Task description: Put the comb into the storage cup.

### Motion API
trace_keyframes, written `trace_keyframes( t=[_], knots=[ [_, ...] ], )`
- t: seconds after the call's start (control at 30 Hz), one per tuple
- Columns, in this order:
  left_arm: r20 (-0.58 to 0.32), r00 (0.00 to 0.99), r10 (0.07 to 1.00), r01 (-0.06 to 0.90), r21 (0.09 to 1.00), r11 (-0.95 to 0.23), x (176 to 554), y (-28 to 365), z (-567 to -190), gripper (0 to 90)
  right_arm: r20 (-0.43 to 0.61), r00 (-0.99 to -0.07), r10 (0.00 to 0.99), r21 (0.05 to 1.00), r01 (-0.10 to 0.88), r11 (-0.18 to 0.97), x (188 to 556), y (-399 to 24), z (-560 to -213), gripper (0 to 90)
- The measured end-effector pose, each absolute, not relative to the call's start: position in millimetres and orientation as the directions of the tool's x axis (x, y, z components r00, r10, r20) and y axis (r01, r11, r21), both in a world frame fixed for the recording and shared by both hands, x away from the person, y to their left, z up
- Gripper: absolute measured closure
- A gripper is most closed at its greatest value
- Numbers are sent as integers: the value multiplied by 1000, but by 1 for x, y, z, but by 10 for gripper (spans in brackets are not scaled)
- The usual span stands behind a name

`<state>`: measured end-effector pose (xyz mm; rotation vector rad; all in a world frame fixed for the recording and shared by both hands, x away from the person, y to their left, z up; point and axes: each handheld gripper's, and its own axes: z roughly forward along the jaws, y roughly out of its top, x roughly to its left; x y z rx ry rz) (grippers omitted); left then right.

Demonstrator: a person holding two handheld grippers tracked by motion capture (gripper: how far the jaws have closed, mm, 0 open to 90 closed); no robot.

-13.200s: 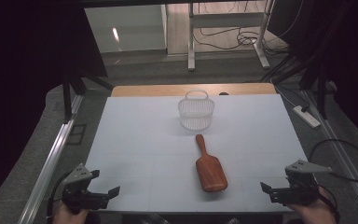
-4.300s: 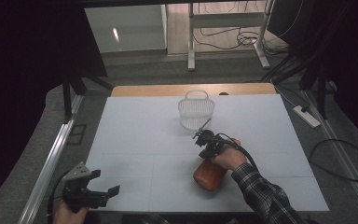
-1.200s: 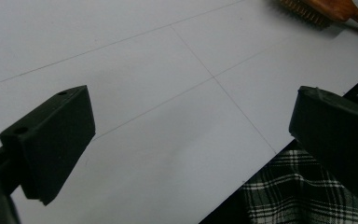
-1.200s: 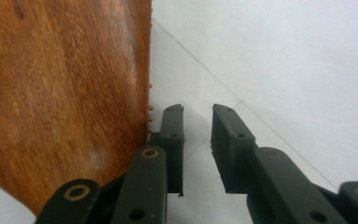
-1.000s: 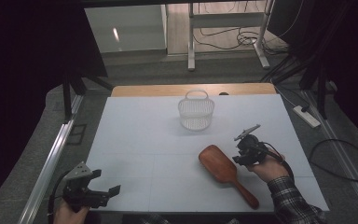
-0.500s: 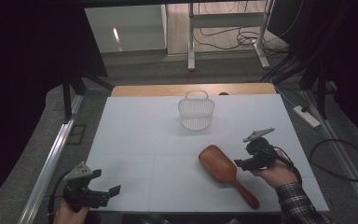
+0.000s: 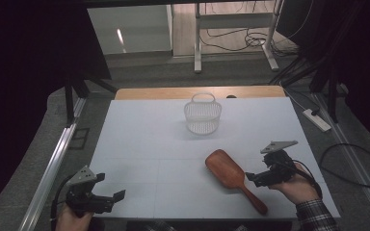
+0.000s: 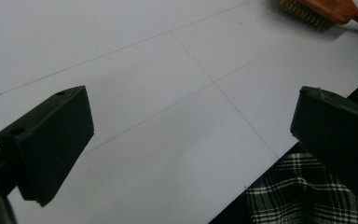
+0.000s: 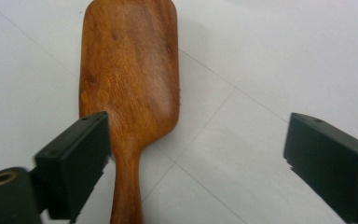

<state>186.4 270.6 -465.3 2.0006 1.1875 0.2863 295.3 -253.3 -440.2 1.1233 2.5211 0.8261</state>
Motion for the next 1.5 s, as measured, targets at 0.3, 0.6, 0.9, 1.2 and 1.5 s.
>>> trace_keyframes(
  t=[0.3,0.6,0.9,1.2,1.5],
  knots=[
    [-163,551,818,648,702,-297,188,267,-468,2,19,-622,783,639,610,469,280,-261,-434,0],
    [-167,553,817,648,702,-295,188,267,-468,7,17,-642,766,650,589,479,266,-263,-427,0],
    [-170,555,814,646,705,-293,187,268,-468,8,7,-637,771,625,605,494,266,-257,-434,0],
    [-170,556,813,645,706,-294,187,268,-468,9,16,-641,767,573,634,518,267,-242,-448,0],
    [-170,557,813,644,706,-294,187,268,-468,9,-13,-653,757,529,638,560,267,-229,-464,0]
  ],
)
